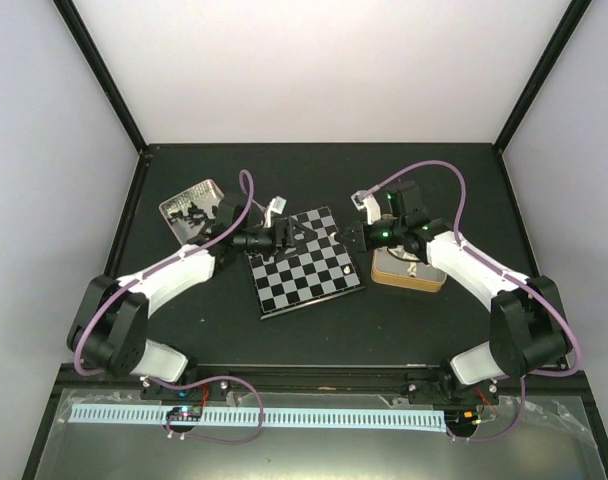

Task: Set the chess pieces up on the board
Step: Place the chess piece on the chessboard.

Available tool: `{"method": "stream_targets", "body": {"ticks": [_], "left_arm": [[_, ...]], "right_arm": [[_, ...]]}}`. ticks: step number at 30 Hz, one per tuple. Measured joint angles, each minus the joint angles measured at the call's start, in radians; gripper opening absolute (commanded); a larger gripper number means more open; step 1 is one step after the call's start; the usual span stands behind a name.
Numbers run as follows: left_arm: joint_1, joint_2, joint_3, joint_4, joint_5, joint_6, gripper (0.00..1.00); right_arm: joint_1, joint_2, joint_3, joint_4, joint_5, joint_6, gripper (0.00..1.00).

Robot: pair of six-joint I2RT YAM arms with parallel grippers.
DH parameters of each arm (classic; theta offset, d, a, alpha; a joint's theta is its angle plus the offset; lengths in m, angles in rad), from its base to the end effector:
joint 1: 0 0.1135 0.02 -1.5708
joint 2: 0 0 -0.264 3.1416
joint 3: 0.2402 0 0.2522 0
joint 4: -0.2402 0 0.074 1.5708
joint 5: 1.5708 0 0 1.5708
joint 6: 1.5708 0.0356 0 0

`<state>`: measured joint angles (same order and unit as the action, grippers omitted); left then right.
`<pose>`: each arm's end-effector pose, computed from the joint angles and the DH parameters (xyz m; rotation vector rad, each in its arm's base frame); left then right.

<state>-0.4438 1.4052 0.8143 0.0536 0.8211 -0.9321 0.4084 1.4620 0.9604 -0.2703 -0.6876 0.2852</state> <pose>0.2577 -0.1514 0.2370 -0.0040 2.3865 -1.6150 0.2734 0.1429 0.2400 -0.5045 2.3487 1.1406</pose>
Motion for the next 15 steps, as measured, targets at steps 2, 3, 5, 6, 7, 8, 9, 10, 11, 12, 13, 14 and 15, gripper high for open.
{"method": "stream_targets", "body": {"ticks": [2, 3, 5, 6, 7, 8, 9, 10, 11, 12, 13, 14, 15], "left_arm": [[-0.011, 0.034, 0.000, 0.041, 0.020, -0.059, 0.75], [-0.016, 0.050, 0.000, 0.064, 0.027, -0.086, 0.73], [-0.021, 0.073, 0.000, 0.115, 0.039, -0.145, 0.70], [-0.023, 0.086, 0.000, 0.154, 0.044, -0.187, 0.69], [-0.024, 0.095, 0.000, 0.182, 0.048, -0.212, 0.68], [-0.025, 0.103, 0.000, 0.216, 0.052, -0.239, 0.66], [-0.025, 0.109, 0.000, 0.244, 0.056, -0.267, 0.64], [-0.027, 0.113, 0.000, 0.269, 0.059, -0.287, 0.62], [-0.029, 0.116, 0.000, 0.288, 0.062, -0.310, 0.59], [-0.030, 0.116, 0.000, 0.296, 0.063, -0.323, 0.56], [-0.032, 0.118, 0.000, 0.304, 0.065, -0.334, 0.53], [-0.034, 0.122, 0.000, 0.313, 0.066, -0.348, 0.50], [-0.036, 0.127, 0.000, 0.319, 0.067, -0.360, 0.48]], "right_arm": [[0.014, -0.006, 0.000, 0.019, -0.043, -0.002, 0.07], [0.020, -0.009, 0.000, 0.029, -0.062, -0.002, 0.07], [0.030, -0.011, 0.000, 0.045, -0.089, -0.003, 0.07], [0.035, -0.011, 0.000, 0.051, -0.101, -0.003, 0.07], [0.040, -0.011, 0.000, 0.055, -0.108, -0.003, 0.07], [0.044, -0.011, 0.000, 0.058, -0.113, -0.003, 0.07], [0.048, -0.010, 0.000, 0.060, -0.118, -0.003, 0.07], [0.052, -0.010, 0.000, 0.062, -0.123, -0.003, 0.07], [0.055, -0.010, 0.000, 0.063, -0.127, -0.003, 0.07], [0.057, -0.010, 0.000, 0.063, -0.129, -0.002, 0.07], [0.059, -0.010, 0.000, 0.064, -0.131, -0.002, 0.07], [0.061, -0.010, 0.000, 0.065, -0.133, 0.000, 0.07], [0.062, -0.010, 0.000, 0.068, -0.135, 0.002, 0.07]]}}
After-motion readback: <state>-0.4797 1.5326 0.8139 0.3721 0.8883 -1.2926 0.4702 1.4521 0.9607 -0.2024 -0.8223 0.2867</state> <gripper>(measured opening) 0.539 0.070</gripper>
